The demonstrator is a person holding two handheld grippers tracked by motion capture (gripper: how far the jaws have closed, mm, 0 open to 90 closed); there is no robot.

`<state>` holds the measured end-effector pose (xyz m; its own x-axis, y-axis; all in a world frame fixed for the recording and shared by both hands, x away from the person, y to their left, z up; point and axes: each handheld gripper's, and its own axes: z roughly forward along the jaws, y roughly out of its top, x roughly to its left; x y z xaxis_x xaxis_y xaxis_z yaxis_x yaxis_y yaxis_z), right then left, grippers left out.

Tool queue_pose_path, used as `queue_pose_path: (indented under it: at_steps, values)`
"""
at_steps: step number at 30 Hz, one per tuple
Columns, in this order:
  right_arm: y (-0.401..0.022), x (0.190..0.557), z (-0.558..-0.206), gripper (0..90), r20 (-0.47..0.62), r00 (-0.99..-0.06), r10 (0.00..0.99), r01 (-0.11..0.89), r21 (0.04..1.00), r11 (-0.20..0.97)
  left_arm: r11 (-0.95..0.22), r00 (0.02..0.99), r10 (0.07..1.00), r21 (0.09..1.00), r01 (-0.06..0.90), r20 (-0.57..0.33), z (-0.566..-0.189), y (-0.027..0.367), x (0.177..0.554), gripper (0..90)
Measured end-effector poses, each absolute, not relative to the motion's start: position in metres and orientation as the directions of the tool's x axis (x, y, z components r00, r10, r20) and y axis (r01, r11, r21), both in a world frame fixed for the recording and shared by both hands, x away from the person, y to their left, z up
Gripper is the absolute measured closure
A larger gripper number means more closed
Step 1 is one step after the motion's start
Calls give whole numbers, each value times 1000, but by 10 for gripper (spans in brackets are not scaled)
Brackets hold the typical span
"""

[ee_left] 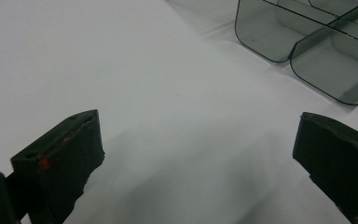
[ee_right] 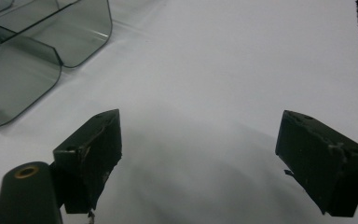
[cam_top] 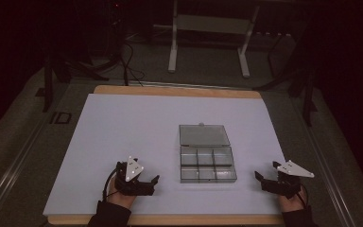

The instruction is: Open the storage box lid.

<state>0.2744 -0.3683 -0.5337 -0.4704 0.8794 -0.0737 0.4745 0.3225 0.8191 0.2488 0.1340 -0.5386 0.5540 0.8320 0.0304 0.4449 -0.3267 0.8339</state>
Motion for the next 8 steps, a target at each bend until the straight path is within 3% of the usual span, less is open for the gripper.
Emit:
queue_pose_path:
  at_steps: [8]
  values:
    - [-369,277,-534,144,-59,-463,885,496,810,313,-323,555,831,836,443,27,-539,134,249,27]
